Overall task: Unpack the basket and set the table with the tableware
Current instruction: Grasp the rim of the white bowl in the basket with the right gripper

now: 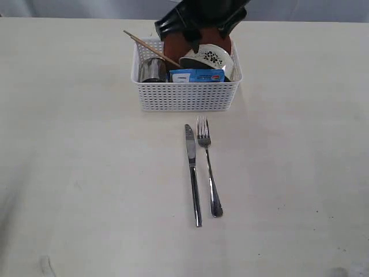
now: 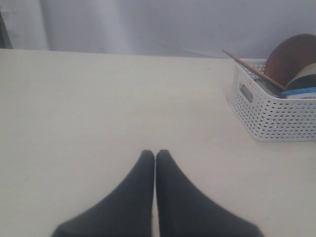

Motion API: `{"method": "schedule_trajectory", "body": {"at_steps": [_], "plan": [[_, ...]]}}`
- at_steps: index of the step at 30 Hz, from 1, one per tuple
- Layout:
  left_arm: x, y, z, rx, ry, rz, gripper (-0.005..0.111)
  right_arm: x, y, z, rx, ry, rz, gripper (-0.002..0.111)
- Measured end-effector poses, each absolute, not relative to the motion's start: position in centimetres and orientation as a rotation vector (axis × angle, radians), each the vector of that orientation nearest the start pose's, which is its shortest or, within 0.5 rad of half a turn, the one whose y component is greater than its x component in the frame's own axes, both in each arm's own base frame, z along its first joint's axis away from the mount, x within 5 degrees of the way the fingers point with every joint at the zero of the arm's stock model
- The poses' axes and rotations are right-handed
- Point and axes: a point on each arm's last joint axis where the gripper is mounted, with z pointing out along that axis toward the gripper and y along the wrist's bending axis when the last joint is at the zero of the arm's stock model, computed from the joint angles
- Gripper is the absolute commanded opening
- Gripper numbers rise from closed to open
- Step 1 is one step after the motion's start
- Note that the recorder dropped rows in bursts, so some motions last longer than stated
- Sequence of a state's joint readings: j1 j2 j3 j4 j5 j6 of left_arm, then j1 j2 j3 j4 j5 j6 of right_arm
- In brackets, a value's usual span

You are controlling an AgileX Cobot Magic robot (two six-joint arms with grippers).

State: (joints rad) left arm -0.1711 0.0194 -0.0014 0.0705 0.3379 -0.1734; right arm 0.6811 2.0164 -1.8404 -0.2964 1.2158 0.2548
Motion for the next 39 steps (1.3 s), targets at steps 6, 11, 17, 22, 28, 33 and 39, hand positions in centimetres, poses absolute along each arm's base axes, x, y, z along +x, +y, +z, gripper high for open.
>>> {"method": "schedule_trajectory", "body": {"at_steps": [6, 11, 17, 22, 28, 33, 39], "plan": [[5.4, -0.7, 18.2, 0.043, 1.842, -0.173, 0.001, 36.0, 25.8, 24.5, -0.751, 2.723, -0.276, 0.07], [5.4, -0.7, 18.2, 0.043, 1.842, -0.173, 0.001, 36.7, 25.6, 23.2, -0.785, 2.702, -0.384, 0.068], [5.4, -0.7, 18.2, 0.043, 1.842, -0.173, 0.001, 37.2, 25.4, 23.3, -0.819, 2.643, -0.447, 0.068], [5.4, -0.7, 18.2, 0.043, 1.842, -0.173, 0.001, 37.8, 25.8, 22.0, -0.873, 2.618, -0.452, 0.068], [5.4, -0.7, 18.2, 0.043, 1.842, -0.173, 0.001, 38.3, 26.4, 21.0, -0.908, 2.577, -0.422, 0.068], [5.4, -0.7, 18.2, 0.043, 1.842, -0.173, 0.001, 38.8, 26.4, 20.1, -0.946, 2.552, -0.47, 0.044], [5.4, -0.7, 18.2, 0.043, 1.842, -0.173, 0.001, 39.0, 26.3, 19.6, -0.959, 2.547, -0.502, 0.0]]}}
